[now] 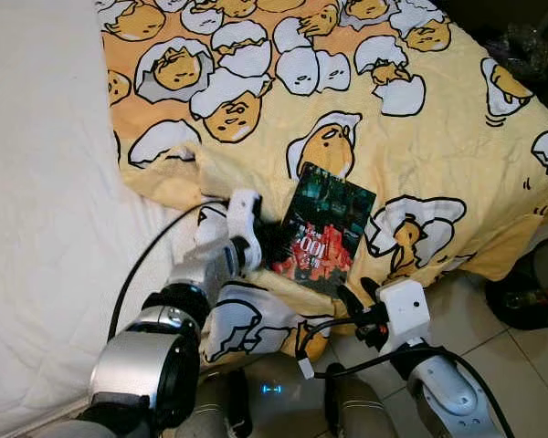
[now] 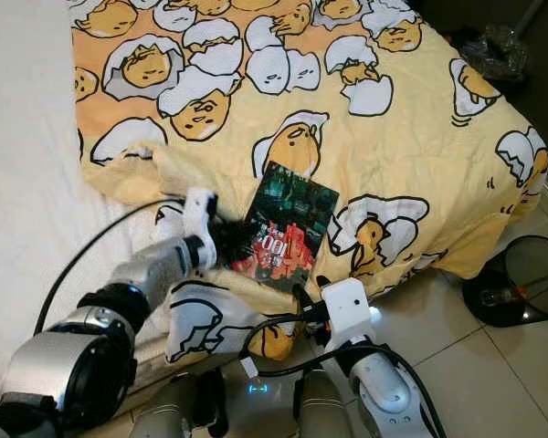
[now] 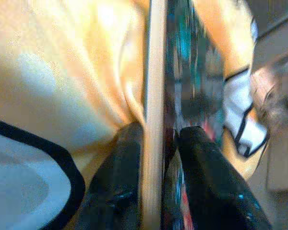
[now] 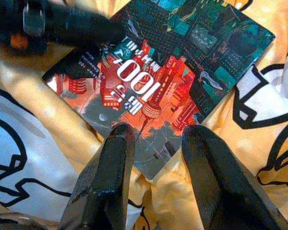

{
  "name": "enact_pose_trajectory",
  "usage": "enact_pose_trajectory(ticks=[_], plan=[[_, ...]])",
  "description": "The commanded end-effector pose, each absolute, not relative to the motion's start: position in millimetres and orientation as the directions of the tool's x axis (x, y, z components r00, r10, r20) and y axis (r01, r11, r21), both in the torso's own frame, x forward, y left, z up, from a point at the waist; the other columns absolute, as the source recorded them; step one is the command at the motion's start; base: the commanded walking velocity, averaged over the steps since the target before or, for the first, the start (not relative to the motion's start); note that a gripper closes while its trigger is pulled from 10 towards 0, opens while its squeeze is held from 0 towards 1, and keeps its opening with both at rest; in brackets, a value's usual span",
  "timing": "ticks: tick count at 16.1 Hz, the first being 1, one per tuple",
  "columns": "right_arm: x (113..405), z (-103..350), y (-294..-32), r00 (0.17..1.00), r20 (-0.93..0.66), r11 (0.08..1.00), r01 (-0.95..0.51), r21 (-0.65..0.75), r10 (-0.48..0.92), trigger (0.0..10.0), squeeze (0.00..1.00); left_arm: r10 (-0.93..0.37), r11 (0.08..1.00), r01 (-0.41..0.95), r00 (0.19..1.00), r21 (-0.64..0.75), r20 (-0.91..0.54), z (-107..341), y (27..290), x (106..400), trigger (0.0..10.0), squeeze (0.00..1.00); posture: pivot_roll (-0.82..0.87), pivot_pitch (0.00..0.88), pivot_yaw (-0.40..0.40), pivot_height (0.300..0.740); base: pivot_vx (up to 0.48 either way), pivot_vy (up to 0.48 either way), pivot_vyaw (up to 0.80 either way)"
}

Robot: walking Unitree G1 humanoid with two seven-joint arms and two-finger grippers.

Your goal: Clean up the room

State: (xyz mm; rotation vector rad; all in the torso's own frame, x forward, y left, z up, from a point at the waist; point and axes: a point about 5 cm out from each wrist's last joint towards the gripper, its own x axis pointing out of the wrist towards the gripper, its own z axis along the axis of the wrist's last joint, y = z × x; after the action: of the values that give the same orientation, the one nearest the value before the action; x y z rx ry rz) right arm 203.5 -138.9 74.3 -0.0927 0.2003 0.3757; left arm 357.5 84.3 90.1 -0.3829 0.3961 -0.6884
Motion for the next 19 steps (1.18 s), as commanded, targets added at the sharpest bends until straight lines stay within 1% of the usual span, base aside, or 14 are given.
enact_pose_trajectory(ticks=[1,3,5,7,8,9,10,11,12,13,15,19], plan=[[200,70,-141,0.909,-0.235,0.929,-0.366,-0.052,0.345,10.0,0.00,-0.689,0.680,0.546,0.704,-0.489,-0.171,100,82,361,0.0,0.00,-0.27,0.244,0.060,0.723,0.000,0.000,0.00],[202,70,-140,0.907,-0.234,0.928,-0.370,-0.049,0.349,10.0,0.00,-0.705,0.636,0.557,0.701,-0.534,-0.109,111,79,365,0.0,0.00,-0.26,0.245,0.059,0.723,0.000,0.000,0.00],[203,70,-140,0.907,-0.235,0.928,-0.370,-0.048,0.349,10.0,0.00,-0.723,0.614,0.580,0.685,-0.535,-0.089,115,77,364,0.0,0.00,-0.26,0.246,0.059,0.723,0.000,0.000,0.00],[202,69,-141,0.907,-0.239,0.929,-0.367,-0.049,0.346,10.0,0.00,-0.744,0.615,0.613,0.659,-0.496,-0.108,111,76,360,0.0,0.00,-0.26,0.245,0.060,0.723,0.000,0.000,0.00],[202,68,-141,0.907,-0.241,0.929,-0.367,-0.050,0.346,10.0,0.00,-0.742,0.643,0.633,0.654,-0.430,-0.146,105,77,358,0.0,0.00,-0.26,0.245,0.059,0.723,0.000,0.000,0.00],[202,68,-141,0.907,-0.241,0.929,-0.367,-0.050,0.346,10.0,0.00,-0.728,0.668,0.631,0.666,-0.395,-0.166,103,78,357,0.0,0.00,-0.26,0.245,0.059,0.723,0.000,0.000,0.00],[202,68,-141,0.907,-0.241,0.929,-0.367,-0.052,0.345,10.0,0.00,-0.674,0.731,0.608,0.715,-0.310,-0.186,104,84,360,4.8,0.00,-0.27,0.246,0.059,0.723,0.000,0.000,0.00],[202,69,-141,0.908,-0.240,0.929,-0.365,-0.054,0.343,10.0,0.00,-0.640,0.764,0.596,0.748,-0.247,-0.177,107,90,362,10.0,1.00,-0.27,0.246,0.059,0.723,0.000,0.000,0.00],[201,70,-142,0.911,-0.236,0.930,-0.362,-0.059,0.339,10.0,0.00,-0.635,0.771,0.605,0.754,-0.201,-0.167,110,95,360,10.0,1.00,-0.27,0.246,0.059,0.723,0.000,0.000,0.00],[201,70,-143,0.912,-0.234,0.931,-0.360,-0.062,0.337,10.0,0.00,-0.637,0.769,0.609,0.754,-0.192,-0.159,111,97,359,10.0,1.00,-0.27,0.246,0.059,0.723,0.000,0.000,0.00],[200,69,-144,0.911,-0.235,0.929,-0.362,-0.069,0.338,10.0,0.00,-0.637,0.769,0.601,0.751,-0.219,-0.173,103,106,349,10.0,1.00,-0.25,0.248,0.055,0.723,0.000,0.000,0.00],[198,63,-145,0.903,-0.261,0.927,-0.370,-0.067,0.342,10.0,0.00,-0.633,0.768,0.591,0.760,-0.248,-0.148,106,106,340,10.0,1.00,-0.24,0.241,0.049,0.723,0.000,0.000,0.00]])
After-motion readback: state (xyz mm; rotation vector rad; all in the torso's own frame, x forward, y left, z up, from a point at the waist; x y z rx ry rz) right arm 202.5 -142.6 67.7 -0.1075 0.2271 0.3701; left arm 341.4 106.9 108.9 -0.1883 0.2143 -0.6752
